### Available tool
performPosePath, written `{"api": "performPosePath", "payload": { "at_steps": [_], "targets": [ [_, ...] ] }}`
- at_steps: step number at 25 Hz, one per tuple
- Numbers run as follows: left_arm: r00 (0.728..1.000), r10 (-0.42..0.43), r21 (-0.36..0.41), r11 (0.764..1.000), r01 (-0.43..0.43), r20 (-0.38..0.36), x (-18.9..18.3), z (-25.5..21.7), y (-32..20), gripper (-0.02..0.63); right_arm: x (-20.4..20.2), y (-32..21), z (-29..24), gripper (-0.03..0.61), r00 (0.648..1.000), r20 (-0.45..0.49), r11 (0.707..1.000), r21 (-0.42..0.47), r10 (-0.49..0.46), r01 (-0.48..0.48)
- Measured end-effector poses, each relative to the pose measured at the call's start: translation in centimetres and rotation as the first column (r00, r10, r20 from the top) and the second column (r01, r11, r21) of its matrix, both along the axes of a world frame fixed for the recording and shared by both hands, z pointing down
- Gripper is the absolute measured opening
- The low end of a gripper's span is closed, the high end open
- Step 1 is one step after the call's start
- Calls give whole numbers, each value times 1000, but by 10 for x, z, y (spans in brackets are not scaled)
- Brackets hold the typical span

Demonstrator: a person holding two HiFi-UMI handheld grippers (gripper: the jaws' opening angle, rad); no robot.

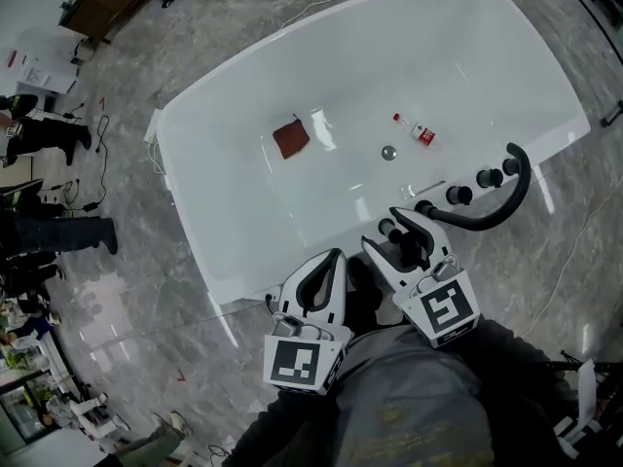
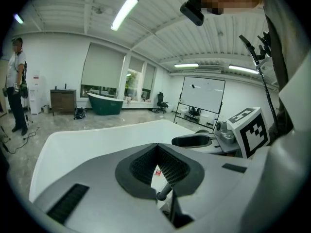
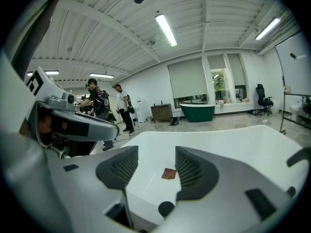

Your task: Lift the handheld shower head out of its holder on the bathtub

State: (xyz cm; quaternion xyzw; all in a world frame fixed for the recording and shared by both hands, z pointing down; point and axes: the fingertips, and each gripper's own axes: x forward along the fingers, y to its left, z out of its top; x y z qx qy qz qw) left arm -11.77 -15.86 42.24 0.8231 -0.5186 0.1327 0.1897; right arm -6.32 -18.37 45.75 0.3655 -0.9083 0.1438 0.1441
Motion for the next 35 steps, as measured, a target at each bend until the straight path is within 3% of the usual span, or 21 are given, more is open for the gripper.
{"api": "performPosePath", "payload": {
  "at_steps": [21,27,30,32,35],
  "targets": [
    [997,-70,7,997,71,-38,-1,94,11,2,6,13,110,225,995,-86,999,5,-50,50],
    [998,-61,-21,998,61,-22,-1,120,14,2,8,15,139,225,996,-85,1000,-17,-27,26],
    [998,-54,-25,998,54,-14,-2,124,13,2,12,14,152,224,991,-133,999,-31,10,-14],
    [999,-46,-29,999,45,-12,0,125,12,2,15,11,155,133,988,-150,999,-27,27,-31],
    [999,-38,-41,998,37,-13,3,127,12,2,15,10,156,132,988,-155,1000,-17,21,-24]
  ]
}}
